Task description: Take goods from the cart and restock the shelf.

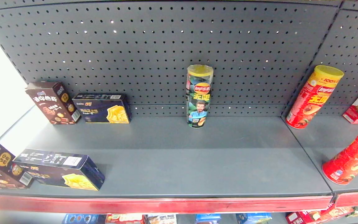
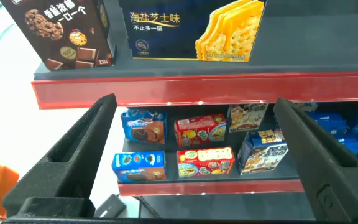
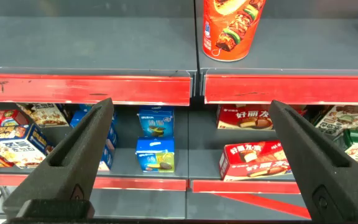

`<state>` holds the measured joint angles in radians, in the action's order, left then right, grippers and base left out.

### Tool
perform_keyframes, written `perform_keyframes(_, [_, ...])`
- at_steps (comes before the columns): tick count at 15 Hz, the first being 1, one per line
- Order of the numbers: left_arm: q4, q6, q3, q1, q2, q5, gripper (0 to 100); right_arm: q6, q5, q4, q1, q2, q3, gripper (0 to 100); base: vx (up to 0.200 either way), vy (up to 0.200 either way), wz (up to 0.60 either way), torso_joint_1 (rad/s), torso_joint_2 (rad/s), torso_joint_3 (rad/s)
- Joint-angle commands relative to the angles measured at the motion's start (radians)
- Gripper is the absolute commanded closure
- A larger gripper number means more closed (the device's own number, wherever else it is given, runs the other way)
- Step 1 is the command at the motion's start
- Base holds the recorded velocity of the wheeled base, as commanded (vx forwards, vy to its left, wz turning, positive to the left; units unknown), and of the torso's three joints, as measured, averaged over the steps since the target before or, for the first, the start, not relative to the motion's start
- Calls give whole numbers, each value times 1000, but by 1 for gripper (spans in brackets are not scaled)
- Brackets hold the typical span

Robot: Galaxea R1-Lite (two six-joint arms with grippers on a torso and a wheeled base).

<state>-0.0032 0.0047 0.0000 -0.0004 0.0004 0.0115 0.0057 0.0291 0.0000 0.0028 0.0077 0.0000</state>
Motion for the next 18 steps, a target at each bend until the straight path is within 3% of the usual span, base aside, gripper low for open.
perform_keyframes(1, [0,-2,0,0,0,1,0,0,0,0,0,0,0,0,0,0,0,0,0,0])
perform_keyframes(5, [0,-2,0,0,0,2,0,2,2,0,0,0,0,0,0,0,0,0,0,0])
perform_keyframes(18, [0,-5,0,0,0,-1,0,0,0,0,0,0,0,0,0,0,554,6,3,1])
